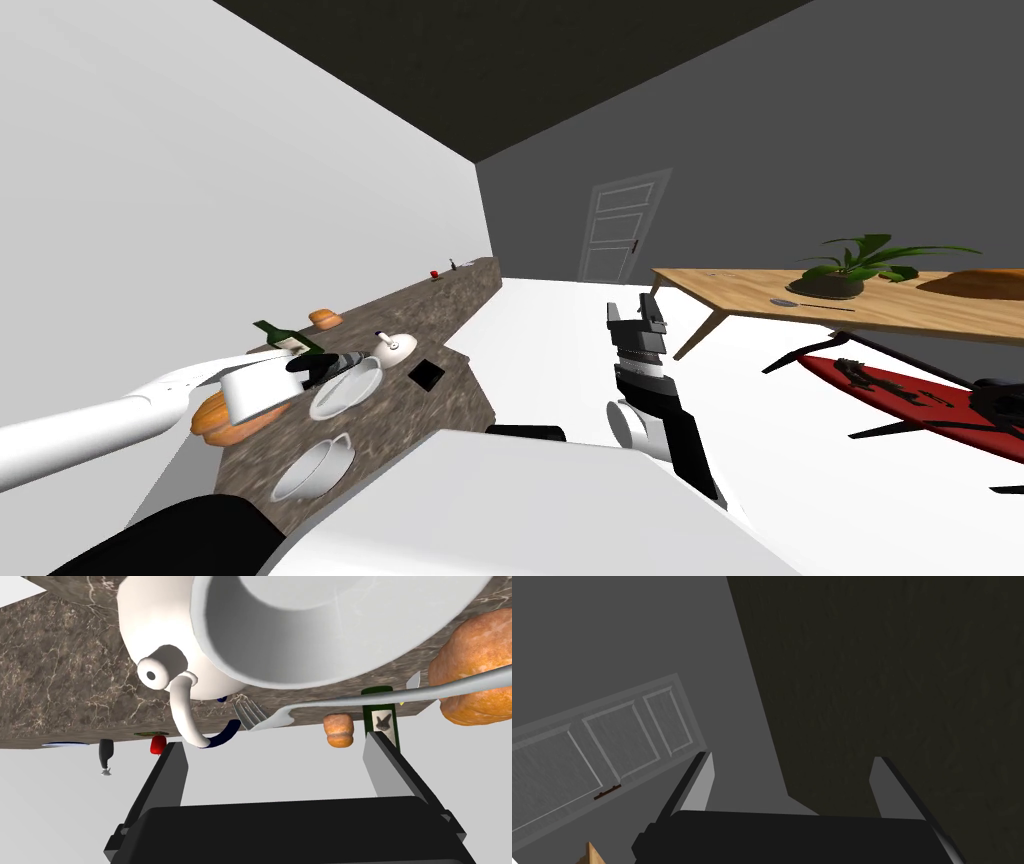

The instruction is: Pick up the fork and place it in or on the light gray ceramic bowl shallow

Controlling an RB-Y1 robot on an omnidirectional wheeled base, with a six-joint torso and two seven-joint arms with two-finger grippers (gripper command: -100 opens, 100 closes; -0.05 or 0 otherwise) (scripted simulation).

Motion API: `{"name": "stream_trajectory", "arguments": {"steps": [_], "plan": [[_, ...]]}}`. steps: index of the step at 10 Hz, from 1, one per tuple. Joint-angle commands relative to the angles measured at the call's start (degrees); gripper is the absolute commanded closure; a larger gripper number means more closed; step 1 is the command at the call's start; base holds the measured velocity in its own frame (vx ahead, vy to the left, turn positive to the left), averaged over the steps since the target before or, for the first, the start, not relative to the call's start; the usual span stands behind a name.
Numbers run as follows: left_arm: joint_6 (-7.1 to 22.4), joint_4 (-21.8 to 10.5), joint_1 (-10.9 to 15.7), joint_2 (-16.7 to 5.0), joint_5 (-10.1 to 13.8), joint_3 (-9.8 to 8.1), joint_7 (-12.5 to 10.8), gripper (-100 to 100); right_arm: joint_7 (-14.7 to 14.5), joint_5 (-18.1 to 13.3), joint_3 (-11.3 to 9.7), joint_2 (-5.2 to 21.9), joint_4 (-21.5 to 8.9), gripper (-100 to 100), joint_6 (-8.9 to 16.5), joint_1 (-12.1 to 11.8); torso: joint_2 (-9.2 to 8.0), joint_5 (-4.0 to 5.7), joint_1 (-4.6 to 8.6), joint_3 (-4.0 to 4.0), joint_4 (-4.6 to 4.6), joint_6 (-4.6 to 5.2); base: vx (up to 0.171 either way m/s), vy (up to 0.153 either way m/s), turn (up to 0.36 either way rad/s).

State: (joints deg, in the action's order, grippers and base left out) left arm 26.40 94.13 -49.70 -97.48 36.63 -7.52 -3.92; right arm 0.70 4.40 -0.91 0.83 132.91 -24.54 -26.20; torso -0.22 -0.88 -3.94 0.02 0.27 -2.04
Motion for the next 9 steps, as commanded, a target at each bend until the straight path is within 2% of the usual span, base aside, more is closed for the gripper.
{"name": "stream_trajectory", "arguments": {"steps": [1,3,4,5,6,7,9], "plan": [[0.00,0.00,0.00,0.00,0.00,0.00,0.00,-100,0.00,0.00,0.00,0.00,0.00,0,0.00,0.00,0.00,0.00,0.00,0.00,0.00,0.00,0.000,0.000,0.000],[0.00,0.00,0.00,0.00,0.00,0.00,0.00,-100,0.00,0.00,0.00,0.00,0.00,0,0.00,0.00,-0.02,0.00,0.01,-0.02,-0.01,0.00,0.000,0.000,0.000],[0.00,0.00,0.00,0.00,0.00,0.00,0.00,0,0.00,0.00,0.00,0.00,0.00,0,0.00,0.00,-0.03,0.01,0.02,-0.02,-0.01,0.00,0.000,0.000,0.000],[1.15,0.85,-0.08,-2.69,1.43,-1.41,-0.36,-100,0.00,0.00,0.00,0.00,0.00,0,0.00,0.00,-0.03,0.01,0.02,-0.02,-0.01,0.00,-0.010,-0.008,0.094],[2.30,1.70,-0.16,-4.28,2.85,-2.82,-0.72,-100,0.00,0.00,0.00,0.00,0.00,0,0.00,0.00,-0.03,0.03,0.07,-0.02,-0.01,0.00,-0.023,-0.018,0.150],[2.30,1.70,-0.16,-5.38,2.85,-2.82,-0.72,-100,0.00,0.00,0.00,0.00,0.00,0,0.00,0.00,-0.05,0.03,0.10,-0.03,-0.01,-0.01,-0.024,-0.004,0.071],[2.30,1.70,-0.16,-5.38,2.85,-2.82,-0.72,-100,0.00,0.00,0.00,0.00,0.00,0,0.00,0.00,-0.07,0.01,0.02,-0.04,-0.02,0.00,-0.006,0.004,-0.002]]}}
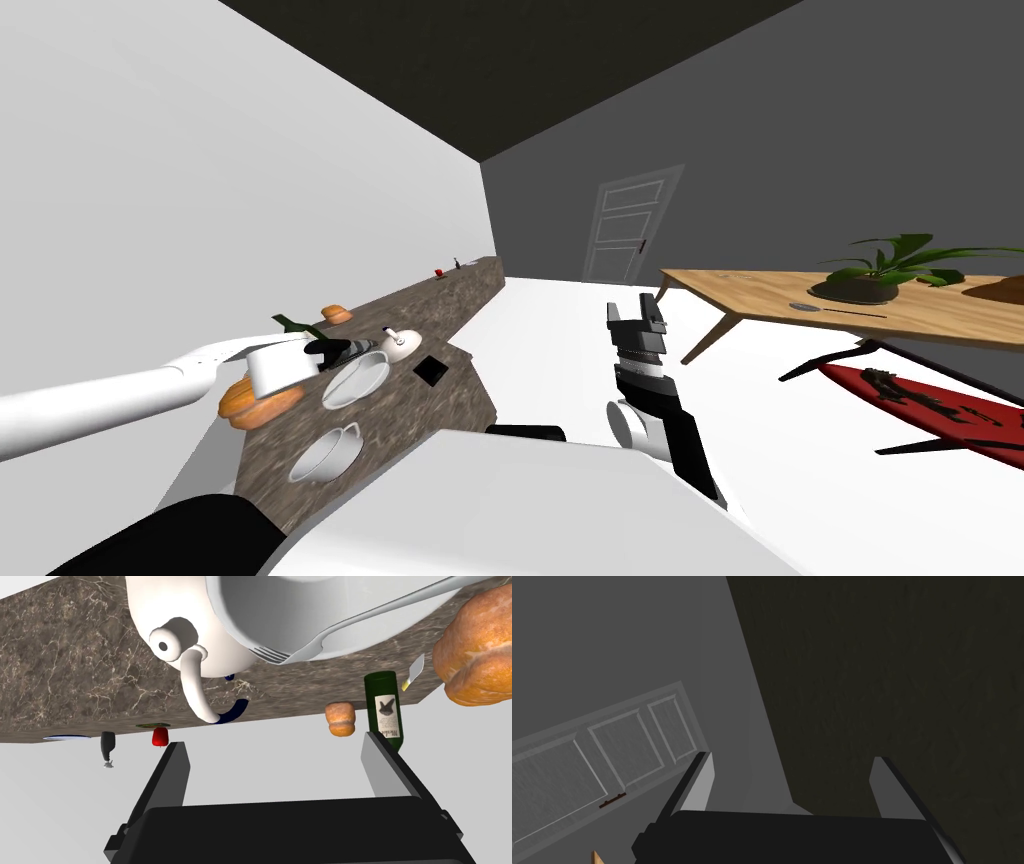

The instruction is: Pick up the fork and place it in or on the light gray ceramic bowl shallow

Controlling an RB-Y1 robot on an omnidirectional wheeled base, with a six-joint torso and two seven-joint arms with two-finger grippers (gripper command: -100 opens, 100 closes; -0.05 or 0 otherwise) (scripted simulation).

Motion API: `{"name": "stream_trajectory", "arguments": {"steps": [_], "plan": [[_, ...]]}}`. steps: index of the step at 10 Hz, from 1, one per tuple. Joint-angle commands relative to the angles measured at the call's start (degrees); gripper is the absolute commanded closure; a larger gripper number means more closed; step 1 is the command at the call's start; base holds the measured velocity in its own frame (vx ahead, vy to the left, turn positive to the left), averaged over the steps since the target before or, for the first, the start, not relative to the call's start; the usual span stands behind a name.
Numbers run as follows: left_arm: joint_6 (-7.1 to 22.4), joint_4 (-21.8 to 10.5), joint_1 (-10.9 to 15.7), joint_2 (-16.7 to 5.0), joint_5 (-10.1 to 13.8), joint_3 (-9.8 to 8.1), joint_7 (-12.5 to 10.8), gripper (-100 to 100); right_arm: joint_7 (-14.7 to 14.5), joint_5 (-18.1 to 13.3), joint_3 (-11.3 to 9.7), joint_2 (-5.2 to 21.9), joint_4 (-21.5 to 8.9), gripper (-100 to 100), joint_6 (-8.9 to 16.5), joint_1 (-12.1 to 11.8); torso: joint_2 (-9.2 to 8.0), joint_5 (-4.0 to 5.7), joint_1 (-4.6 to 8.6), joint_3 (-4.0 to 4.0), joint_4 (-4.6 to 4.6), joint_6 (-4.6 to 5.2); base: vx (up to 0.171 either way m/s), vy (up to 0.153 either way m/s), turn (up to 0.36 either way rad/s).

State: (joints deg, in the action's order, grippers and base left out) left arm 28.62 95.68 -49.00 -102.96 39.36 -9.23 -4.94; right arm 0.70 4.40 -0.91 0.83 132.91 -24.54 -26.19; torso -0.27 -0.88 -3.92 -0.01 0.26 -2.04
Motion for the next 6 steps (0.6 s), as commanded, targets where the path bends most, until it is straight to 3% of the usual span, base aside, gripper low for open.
{"name": "stream_trajectory", "arguments": {"steps": [1,2,3,5,6], "plan": [[1.24,1.01,-0.94,-2.58,1.55,-2.52,-0.06,-100,0.00,0.00,0.00,0.00,0.00,0,0.00,0.00,0.00,0.00,0.00,0.00,0.00,0.00,-0.008,-0.008,0.062],[1.24,1.01,-0.94,-2.58,1.55,-2.52,-0.06,-100,0.00,0.00,0.00,0.00,0.00,0,0.00,0.00,0.02,0.02,0.05,0.01,0.00,0.00,-0.008,-0.008,0.062],[2.39,1.86,-1.03,-4.57,2.97,-3.93,-0.42,-100,0.00,0.00,0.00,0.00,0.00,0,0.00,0.00,0.01,0.01,0.05,0.00,0.00,-0.01,-0.011,-0.012,0.094],[2.39,1.86,-1.03,-5.27,2.97,-3.93,-0.42,-100,0.00,0.00,0.00,0.00,0.00,0,0.00,0.00,0.00,0.02,0.05,0.00,0.00,0.00,-0.009,-0.003,0.039],[3.54,2.71,-1.11,-7.34,4.40,-5.34,-0.78,-100,0.00,0.00,0.00,0.00,0.00,0,0.00,0.00,0.01,0.00,0.02,0.01,0.01,0.00,-0.013,-0.007,0.071]]}}
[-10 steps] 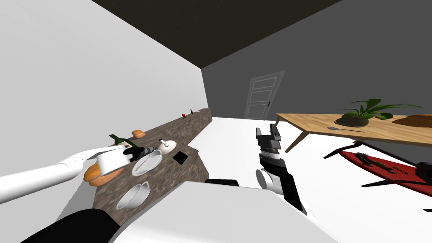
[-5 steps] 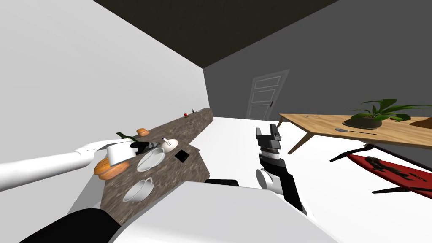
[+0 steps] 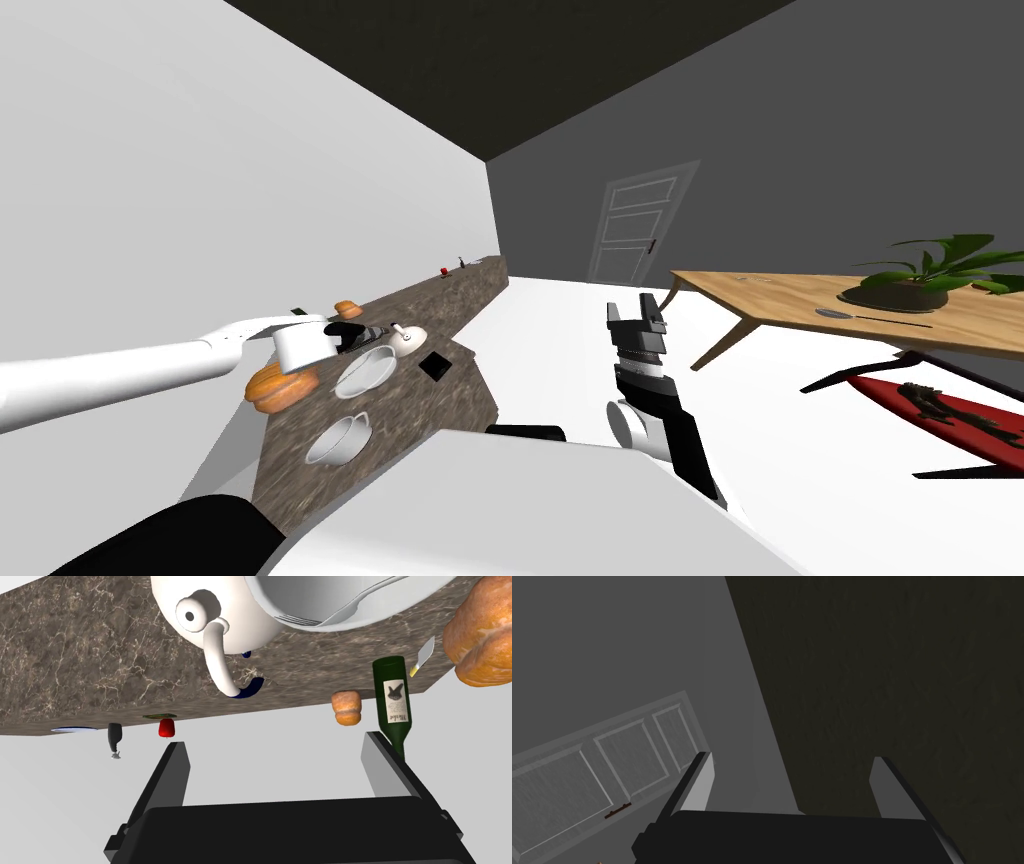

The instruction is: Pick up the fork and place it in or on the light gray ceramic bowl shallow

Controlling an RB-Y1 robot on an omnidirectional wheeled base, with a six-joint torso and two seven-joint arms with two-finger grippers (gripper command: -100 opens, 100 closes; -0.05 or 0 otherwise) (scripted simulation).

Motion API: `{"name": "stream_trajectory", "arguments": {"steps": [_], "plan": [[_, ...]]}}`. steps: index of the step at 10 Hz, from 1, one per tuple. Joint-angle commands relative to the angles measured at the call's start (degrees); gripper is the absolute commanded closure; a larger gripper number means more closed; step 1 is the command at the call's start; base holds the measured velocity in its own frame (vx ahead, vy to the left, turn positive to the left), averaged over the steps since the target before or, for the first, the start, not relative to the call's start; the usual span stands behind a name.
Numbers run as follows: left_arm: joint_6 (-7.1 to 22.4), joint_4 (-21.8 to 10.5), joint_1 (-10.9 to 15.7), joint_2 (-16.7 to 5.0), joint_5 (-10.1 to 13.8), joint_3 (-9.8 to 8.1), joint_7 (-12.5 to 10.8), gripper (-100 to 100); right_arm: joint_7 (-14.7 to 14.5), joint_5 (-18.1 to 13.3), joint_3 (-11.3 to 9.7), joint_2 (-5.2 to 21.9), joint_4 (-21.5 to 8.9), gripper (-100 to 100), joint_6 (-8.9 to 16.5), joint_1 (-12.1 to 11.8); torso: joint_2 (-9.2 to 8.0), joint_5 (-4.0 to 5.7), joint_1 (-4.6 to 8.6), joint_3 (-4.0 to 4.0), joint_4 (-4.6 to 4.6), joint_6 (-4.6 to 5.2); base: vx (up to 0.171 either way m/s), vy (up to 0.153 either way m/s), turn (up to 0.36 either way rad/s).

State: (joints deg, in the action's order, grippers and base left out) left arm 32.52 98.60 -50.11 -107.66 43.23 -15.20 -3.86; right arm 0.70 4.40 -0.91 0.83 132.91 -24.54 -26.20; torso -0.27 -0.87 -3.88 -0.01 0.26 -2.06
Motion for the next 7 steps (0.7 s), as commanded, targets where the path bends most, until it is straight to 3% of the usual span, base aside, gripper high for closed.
{"name": "stream_trajectory", "arguments": {"steps": [1,3,4,6,7], "plan": [[-0.37,-0.21,0.00,-2.86,0.53,0.64,-1.86,-100,0.00,0.00,0.00,0.00,0.00,0,0.00,0.00,0.00,0.00,0.00,0.00,0.00,0.00,-0.016,-0.005,0.075],[1.94,1.49,-0.16,-8.48,3.38,-2.17,-2.58,-100,0.00,0.00,0.00,0.00,0.00,0,0.00,0.00,0.03,0.02,0.03,0.02,0.01,0.02,-0.021,-0.010,0.121],[1.94,1.49,-0.16,-8.63,3.38,-2.17,-2.58,-100,0.00,0.00,0.00,0.00,0.00,0,0.00,0.00,-0.02,0.02,0.04,-0.01,-0.01,-0.01,-0.024,0.000,0.077],[4.24,3.19,-0.33,-12.81,6.24,-4.99,-3.30,-100,0.00,0.00,0.00,0.00,0.00,0,0.00,0.00,-0.01,0.00,0.01,0.00,0.00,0.01,-0.019,-0.008,0.114],[4.24,3.19,-0.33,-14.00,6.24,-4.99,-3.30,-100,0.00,0.00,0.00,0.00,0.00,0,0.00,0.00,0.01,0.01,0.03,0.01,0.01,0.00,-0.018,0.003,0.049]]}}
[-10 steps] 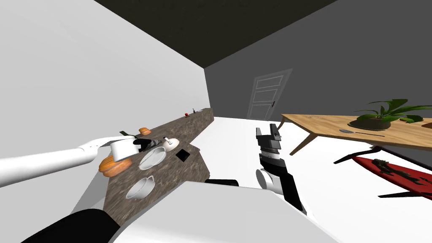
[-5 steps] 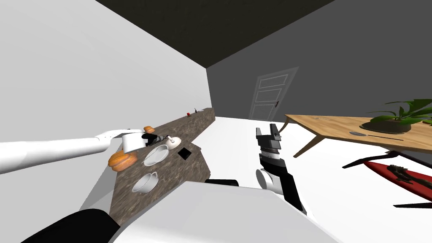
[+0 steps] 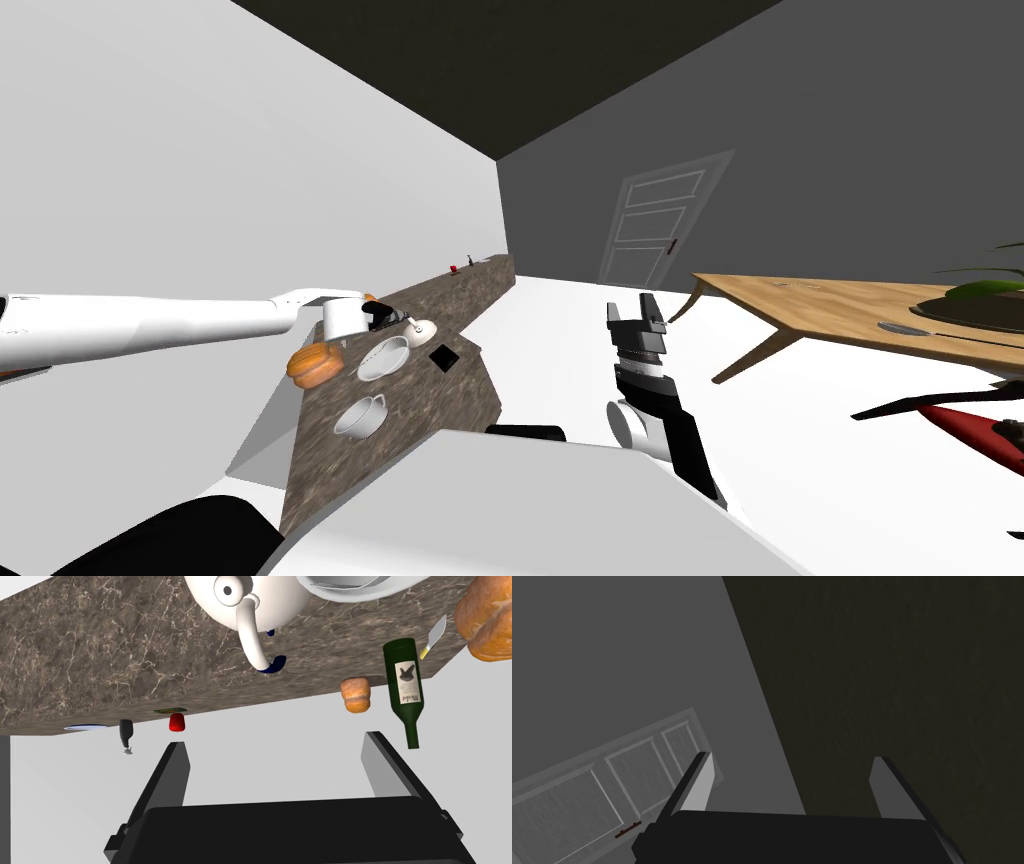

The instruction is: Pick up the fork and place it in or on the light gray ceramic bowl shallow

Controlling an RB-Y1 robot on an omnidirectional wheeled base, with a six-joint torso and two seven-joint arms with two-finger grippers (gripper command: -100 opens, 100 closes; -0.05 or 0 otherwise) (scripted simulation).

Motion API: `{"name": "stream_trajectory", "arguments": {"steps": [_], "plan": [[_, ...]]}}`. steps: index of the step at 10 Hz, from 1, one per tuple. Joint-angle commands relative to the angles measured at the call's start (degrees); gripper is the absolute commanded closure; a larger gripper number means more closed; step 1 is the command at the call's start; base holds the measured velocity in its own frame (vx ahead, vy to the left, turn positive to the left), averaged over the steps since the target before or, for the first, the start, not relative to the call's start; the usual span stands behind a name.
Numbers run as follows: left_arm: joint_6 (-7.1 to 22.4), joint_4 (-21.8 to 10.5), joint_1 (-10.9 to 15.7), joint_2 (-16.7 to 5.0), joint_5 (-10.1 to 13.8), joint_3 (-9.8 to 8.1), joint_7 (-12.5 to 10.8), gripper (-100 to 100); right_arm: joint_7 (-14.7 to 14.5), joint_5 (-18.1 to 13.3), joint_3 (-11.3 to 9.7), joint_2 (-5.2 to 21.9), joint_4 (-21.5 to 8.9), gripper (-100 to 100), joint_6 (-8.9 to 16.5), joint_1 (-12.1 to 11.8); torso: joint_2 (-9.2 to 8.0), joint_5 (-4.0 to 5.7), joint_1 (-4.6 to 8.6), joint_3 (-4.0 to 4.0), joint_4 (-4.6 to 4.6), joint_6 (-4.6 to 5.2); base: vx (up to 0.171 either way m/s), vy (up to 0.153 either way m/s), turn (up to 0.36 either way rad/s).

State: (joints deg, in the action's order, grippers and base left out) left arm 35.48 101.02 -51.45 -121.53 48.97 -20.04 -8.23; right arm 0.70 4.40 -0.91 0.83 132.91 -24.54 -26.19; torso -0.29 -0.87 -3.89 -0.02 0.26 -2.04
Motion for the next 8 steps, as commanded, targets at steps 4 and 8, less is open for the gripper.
{"name": "stream_trajectory", "arguments": {"steps": [4,8], "plan": [[2.13,1.55,1.03,-1.69,1.20,-1.05,0.51,0,0.00,0.00,0.00,0.00,0.00,0,0.00,0.00,0.02,-0.02,-0.03,0.01,0.01,-0.01,-0.006,0.000,0.017],[2.13,1.55,1.03,-1.69,1.20,-1.05,0.51,0,0.00,0.00,0.00,0.00,0.00,0,0.00,0.00,0.04,-0.02,-0.04,0.02,0.01,-0.01,0.000,0.000,0.000]]}}
